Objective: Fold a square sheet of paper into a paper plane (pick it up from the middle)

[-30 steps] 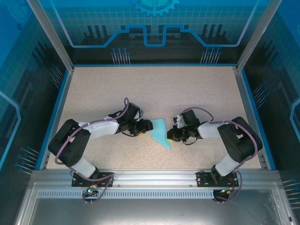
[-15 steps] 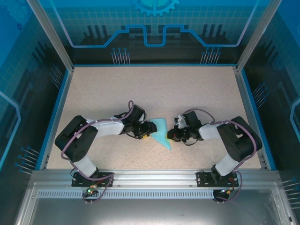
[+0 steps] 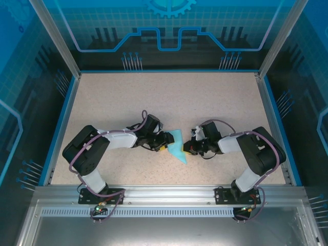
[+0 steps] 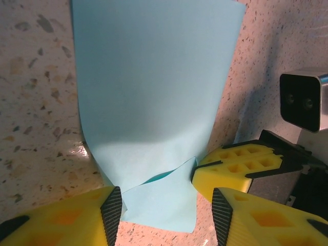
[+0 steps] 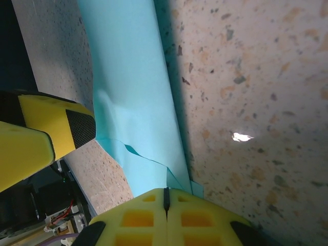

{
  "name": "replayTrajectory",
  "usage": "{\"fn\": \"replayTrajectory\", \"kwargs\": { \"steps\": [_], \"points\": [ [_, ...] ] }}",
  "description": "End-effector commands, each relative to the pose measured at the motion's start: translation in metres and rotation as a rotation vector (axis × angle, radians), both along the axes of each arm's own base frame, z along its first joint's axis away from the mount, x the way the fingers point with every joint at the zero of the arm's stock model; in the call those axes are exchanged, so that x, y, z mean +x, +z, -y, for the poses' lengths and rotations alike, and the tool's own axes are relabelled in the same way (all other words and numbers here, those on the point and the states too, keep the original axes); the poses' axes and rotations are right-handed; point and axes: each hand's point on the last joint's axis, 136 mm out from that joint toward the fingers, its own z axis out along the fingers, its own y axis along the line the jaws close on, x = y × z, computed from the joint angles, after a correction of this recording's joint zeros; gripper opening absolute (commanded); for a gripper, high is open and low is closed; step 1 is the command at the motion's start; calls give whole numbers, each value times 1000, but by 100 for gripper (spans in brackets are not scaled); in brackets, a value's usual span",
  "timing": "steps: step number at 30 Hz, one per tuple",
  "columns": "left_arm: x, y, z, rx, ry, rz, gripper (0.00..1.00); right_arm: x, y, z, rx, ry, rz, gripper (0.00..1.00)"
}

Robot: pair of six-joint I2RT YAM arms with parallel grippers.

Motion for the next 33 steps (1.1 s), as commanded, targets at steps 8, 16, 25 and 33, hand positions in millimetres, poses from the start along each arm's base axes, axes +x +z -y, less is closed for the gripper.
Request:
{"fn": "replayTrajectory", "kwargs": {
  "steps": [8,16,25,33],
  "points": [
    [-18,-14,-29,102,104,-57,59,-11,-33,21,-114,-62,-71,0],
    [-16,-13,-17,46,87,-61,55,-10,-37,19,-96,-65,-79,0],
    [-12,-7,0,-28,51,-45,47,-10,-39,19,-82,-68,-80,0],
    [-6,-4,15,-97,36,-38,43,-10,-37,21,-72,-70,-76,0]
  ]
}}
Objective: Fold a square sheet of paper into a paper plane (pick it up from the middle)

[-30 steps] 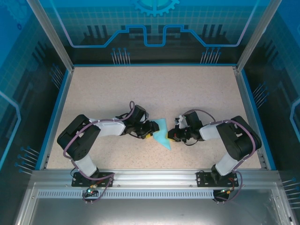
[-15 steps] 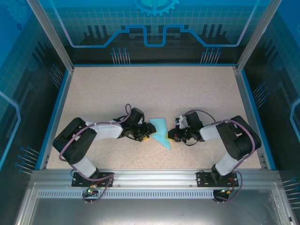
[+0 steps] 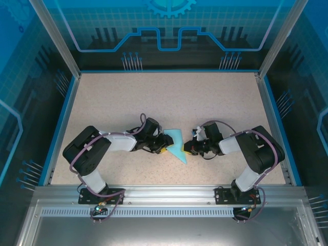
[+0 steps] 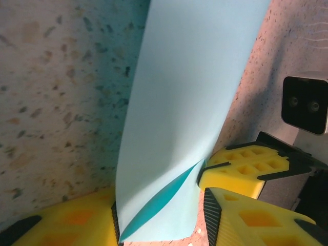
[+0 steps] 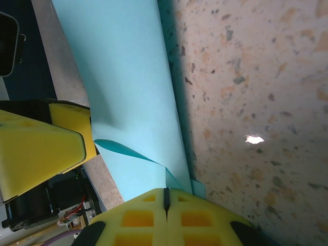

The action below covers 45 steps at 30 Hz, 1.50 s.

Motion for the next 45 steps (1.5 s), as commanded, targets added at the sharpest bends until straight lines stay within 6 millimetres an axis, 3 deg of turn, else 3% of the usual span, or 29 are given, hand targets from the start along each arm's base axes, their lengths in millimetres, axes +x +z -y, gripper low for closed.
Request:
{"fn": "replayTrajectory", "kwargs": {
  "steps": [1,11,15,20,23,30,33,39,45],
  "points": [
    [1,4,12,-51,-16,1,40,-10,-38,21,-137,-62,-80,0],
    [11,7,12,-41,-13,55,16,0,-30,15,-116,-55,-57,0],
    [15,14,8,-24,-4,87,0,8,-23,10,-94,-41,-32,0],
    [21,17,-3,3,28,96,0,17,-5,-3,-70,14,32,0],
    [22,19,-11,18,58,106,0,20,13,-5,-96,32,100,6],
    [24,26,-19,40,87,115,0,19,57,7,-328,51,380,11],
    [26,25,-21,51,90,101,0,11,62,6,-443,94,491,26],
    [28,24,-23,53,97,92,0,-2,60,-5,-630,150,676,22],
    [30,28,-24,47,95,88,0,-17,59,-22,-671,257,794,38]
  ]
}}
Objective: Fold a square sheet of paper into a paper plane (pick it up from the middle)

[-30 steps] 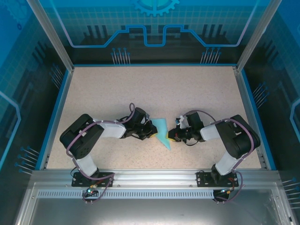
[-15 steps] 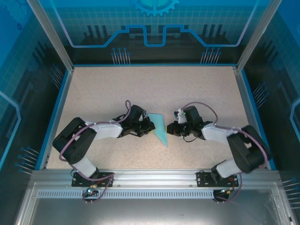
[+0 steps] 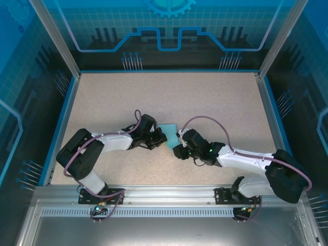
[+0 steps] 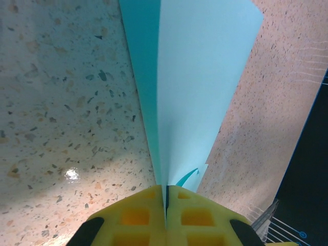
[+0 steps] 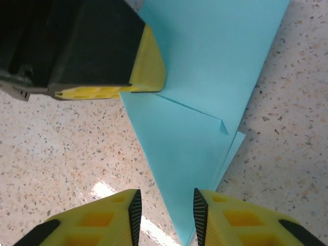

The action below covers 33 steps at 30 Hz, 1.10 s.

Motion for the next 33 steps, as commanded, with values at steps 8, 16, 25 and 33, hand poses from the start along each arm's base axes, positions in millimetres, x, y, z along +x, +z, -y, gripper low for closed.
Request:
{"fn": "replayTrajectory", "kwargs": {
  "steps": [8,16,25,33],
  "points": [
    [7,10,2,-5,-9,17,0,-3,-15,-21,-287,130,186,47],
    [8,11,3,-7,-14,16,0,6,-27,-28,-363,128,221,46],
    [7,11,4,-10,-15,12,0,11,-29,-29,-403,124,242,34],
    [6,10,3,-2,-16,6,0,13,-33,-27,-433,118,242,24]
  ]
}}
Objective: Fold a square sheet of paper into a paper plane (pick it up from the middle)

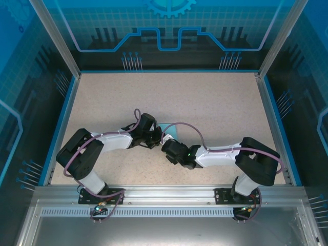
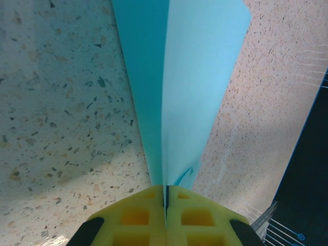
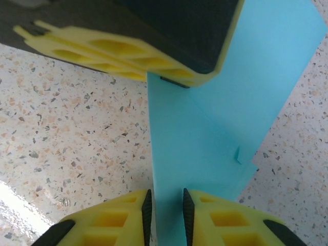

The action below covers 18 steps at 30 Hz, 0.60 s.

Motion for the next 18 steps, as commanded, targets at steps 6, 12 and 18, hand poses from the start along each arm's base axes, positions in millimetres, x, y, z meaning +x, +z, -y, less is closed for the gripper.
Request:
{"fn": "replayTrajectory", "kwargs": {
  "steps": [6,12,18],
  "points": [
    [3,9,3,-6,-21,11,0,4,6,-4,-29,-3,35,17],
    [2,9,2,0,-21,9,0,3,6,-4,-26,-1,33,10],
    [3,11,0,7,-13,10,15,0,0,-8,-6,6,6,3]
  ]
}}
